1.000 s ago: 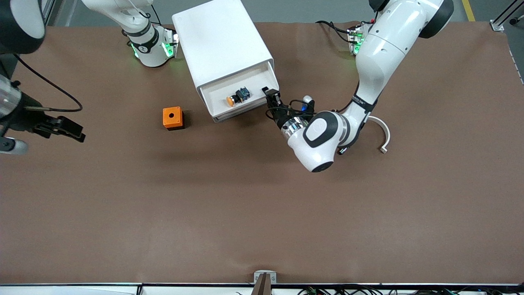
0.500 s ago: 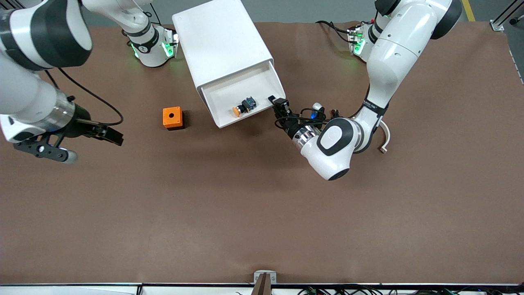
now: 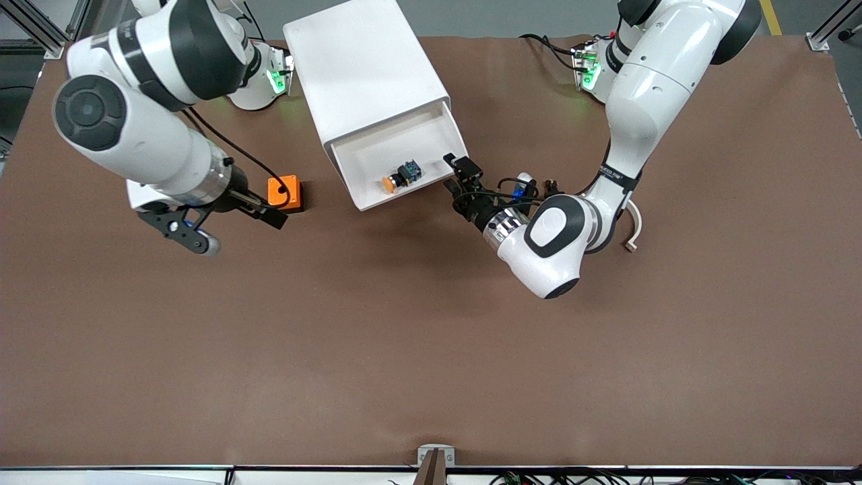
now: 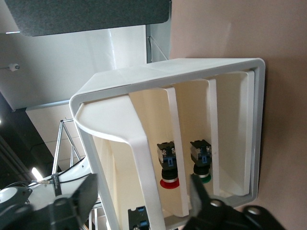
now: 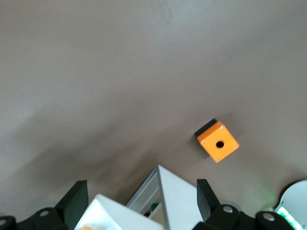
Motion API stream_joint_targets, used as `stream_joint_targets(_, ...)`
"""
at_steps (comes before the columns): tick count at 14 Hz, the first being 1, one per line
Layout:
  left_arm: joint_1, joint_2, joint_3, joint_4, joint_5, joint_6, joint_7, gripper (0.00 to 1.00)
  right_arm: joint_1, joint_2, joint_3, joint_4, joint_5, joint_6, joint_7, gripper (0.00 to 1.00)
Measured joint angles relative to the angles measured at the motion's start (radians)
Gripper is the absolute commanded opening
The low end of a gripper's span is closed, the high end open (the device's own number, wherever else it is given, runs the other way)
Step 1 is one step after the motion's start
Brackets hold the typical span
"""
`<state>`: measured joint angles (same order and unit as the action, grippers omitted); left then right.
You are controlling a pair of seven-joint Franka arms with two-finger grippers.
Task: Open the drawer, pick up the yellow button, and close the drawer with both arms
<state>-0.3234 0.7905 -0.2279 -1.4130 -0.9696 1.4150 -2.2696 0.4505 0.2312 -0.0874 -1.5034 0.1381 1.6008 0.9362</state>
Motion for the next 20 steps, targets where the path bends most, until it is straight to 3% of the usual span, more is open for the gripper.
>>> stream_joint_targets(6,0.074,-0.012,0.0,0.034,0.0,0.017,0.254,0.99,0.185,0.016,0.001,-0.078,0.019,0.103,0.359,1.0)
stream_joint_targets(11,0.133,-0.016,0.004,0.044,0.0,0.02,0.47,1.0,0.297,0.028,0.001,-0.152,0.021,0.228,0.529,1.0)
stream_joint_targets(17,0.136,-0.016,0.079,0.085,0.031,0.034,0.76,1.0,0.385,0.039,0.0,-0.228,0.021,0.369,0.646,0.99)
stream_joint_targets(18,0.133,-0.016,0.084,0.094,0.059,0.047,0.814,1.0,0.398,0.039,0.001,-0.238,0.021,0.381,0.653,0.95)
stream_joint_targets(20,0.121,-0.019,0.084,0.119,0.127,0.099,0.902,1.0,0.411,0.039,0.0,-0.245,0.021,0.389,0.658,0.71)
